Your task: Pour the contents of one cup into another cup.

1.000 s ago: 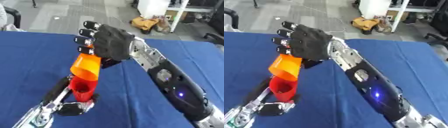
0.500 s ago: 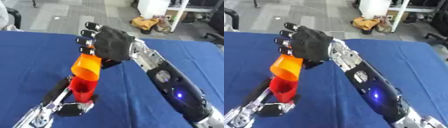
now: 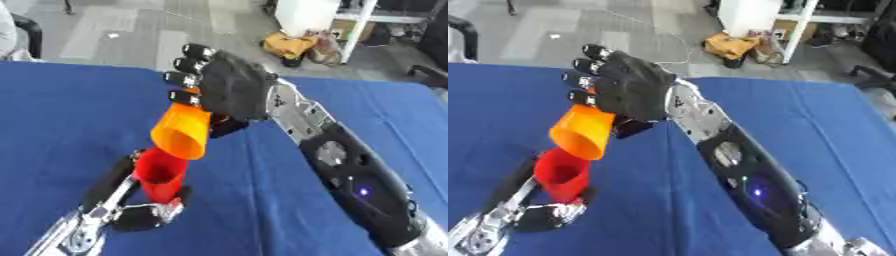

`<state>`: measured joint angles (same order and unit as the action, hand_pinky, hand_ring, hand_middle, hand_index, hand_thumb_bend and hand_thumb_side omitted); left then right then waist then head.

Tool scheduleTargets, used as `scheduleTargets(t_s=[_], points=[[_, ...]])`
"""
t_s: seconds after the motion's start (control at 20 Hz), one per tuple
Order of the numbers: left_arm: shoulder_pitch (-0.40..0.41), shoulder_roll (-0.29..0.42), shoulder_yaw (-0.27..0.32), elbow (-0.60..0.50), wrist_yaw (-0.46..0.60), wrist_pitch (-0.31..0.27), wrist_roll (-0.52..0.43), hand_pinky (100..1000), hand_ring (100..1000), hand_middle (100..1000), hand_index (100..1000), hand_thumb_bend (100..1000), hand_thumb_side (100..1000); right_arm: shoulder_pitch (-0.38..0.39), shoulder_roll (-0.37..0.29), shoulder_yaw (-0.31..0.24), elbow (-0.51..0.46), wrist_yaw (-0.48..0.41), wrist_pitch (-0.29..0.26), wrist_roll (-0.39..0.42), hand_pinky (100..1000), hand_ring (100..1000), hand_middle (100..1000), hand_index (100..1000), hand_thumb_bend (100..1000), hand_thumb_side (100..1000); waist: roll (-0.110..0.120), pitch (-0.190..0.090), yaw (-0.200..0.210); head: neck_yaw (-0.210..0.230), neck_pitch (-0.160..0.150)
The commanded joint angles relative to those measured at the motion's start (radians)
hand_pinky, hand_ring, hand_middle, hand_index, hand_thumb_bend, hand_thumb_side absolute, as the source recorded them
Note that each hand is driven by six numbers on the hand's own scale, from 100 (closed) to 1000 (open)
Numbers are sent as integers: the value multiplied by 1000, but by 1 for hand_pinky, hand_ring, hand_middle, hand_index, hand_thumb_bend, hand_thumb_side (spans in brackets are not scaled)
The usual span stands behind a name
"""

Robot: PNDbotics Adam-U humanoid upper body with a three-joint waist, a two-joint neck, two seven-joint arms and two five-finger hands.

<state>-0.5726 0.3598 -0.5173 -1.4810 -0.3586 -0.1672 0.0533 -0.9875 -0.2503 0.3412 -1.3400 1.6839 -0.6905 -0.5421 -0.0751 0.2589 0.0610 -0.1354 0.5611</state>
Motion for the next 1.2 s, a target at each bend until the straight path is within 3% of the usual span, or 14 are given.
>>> scheduleTargets(t_s=[0.05,0.6,0.7,0.75,0.9,0.95,1.0,1.2], points=[[-13,0,20,45,12,-44,15,559,391,406,600,100,694,-10,-13,-24,-30,-99,-216,-164,474,446,476,548,100,515,5,-16,-2,-1,-3],[-13,-23,52,214,-41,-144,57,571,441,454,645,133,733,23,-25,-53,-108,-374,-216,54,467,416,448,541,100,480,3,-9,-7,-3,-8],[-11,-23,55,223,-59,-155,65,579,466,476,666,235,748,26,-26,-52,-117,-404,-216,88,466,415,448,541,100,478,4,-9,-7,-5,-7],[-10,-22,56,222,-69,-160,69,587,488,497,683,364,766,27,-26,-52,-121,-417,-216,103,466,414,447,541,100,478,4,-9,-6,-5,-7],[-7,-16,63,189,-100,-169,88,613,538,558,732,573,783,30,-27,-56,-132,-451,-216,138,466,412,444,541,100,479,5,-10,-6,-5,-7],[-6,-13,64,174,-107,-168,92,616,542,563,735,585,785,31,-28,-58,-135,-461,-216,148,466,412,444,541,100,479,5,-10,-6,-5,-8],[-4,-10,66,155,-110,-168,95,638,580,610,766,678,813,32,-29,-59,-137,-470,-216,157,466,412,444,541,100,478,5,-10,-6,-5,-8],[6,9,70,63,-91,-155,75,677,642,691,834,718,864,42,-33,-67,-140,-511,-216,188,462,395,426,538,100,455,7,-12,-6,-5,-9]])
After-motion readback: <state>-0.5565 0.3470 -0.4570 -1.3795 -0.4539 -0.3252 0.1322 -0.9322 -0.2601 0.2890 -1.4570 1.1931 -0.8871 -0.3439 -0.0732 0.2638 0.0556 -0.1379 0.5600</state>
